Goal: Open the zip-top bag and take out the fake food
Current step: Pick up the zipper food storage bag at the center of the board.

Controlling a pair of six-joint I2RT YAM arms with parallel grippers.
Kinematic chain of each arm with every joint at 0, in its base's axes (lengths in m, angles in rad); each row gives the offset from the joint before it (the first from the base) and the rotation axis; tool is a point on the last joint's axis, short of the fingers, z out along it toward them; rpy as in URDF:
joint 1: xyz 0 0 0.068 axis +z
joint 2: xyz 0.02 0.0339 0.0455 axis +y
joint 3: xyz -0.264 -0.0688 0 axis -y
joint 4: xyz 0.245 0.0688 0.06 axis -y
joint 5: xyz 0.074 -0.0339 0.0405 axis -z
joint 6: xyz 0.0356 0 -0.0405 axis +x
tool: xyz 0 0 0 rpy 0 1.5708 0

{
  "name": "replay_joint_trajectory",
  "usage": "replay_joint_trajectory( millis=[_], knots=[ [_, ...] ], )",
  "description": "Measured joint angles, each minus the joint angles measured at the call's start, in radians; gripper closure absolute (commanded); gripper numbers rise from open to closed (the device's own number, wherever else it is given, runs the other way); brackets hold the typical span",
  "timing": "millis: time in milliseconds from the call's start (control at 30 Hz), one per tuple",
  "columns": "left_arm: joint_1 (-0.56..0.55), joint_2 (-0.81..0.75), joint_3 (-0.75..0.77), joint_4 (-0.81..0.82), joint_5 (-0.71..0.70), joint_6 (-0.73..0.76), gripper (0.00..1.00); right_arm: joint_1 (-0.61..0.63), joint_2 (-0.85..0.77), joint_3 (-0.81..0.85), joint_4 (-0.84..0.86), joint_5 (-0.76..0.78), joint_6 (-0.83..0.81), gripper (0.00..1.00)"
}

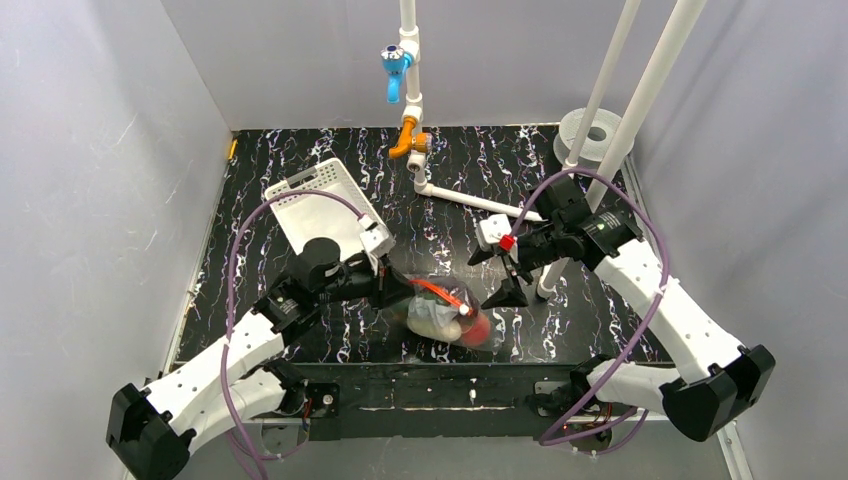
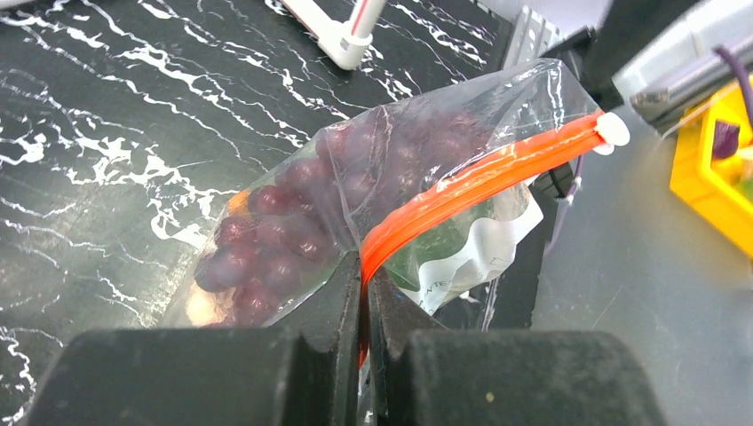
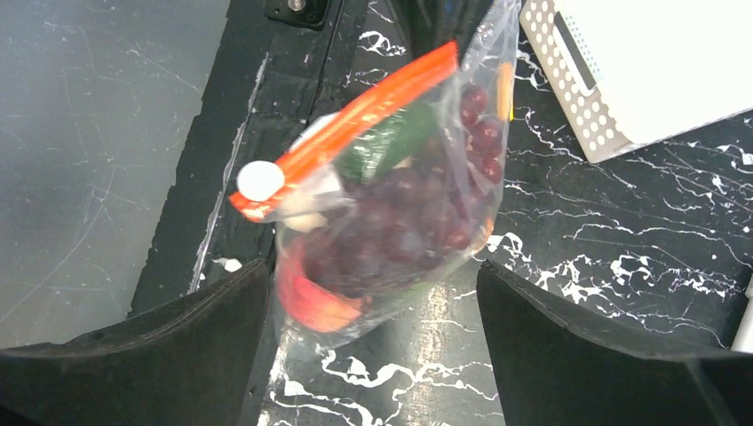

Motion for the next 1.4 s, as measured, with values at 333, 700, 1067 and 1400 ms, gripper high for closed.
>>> replay_joint_trajectory(
  millis=[333, 700, 1067, 1400],
  knots=[
    [0.043, 0.093, 0.057, 0.029, -0.019, -0.262, 1.0, 0.016, 0.002, -0.076, 0.101, -0.002, 0.124, 0.13],
    [0.047, 0.126, 0.053, 0.095, -0.01, -0.414, 1.0, 0.123, 0.092, -0.071, 0.171, 0.057, 0.186, 0.3],
    [0.051, 0.074, 0.039, 0.057, -0.012, -0.394, 1.0, 0.061, 0.046, -0.077, 0.267, 0.092, 0.3, 0.62],
    [0.051, 0.084, 0.075, -0.032, 0.0, -0.305, 1.0, 0.045, 0.045, -0.08, 0.275, 0.069, 0.35, 0.99]
  ],
)
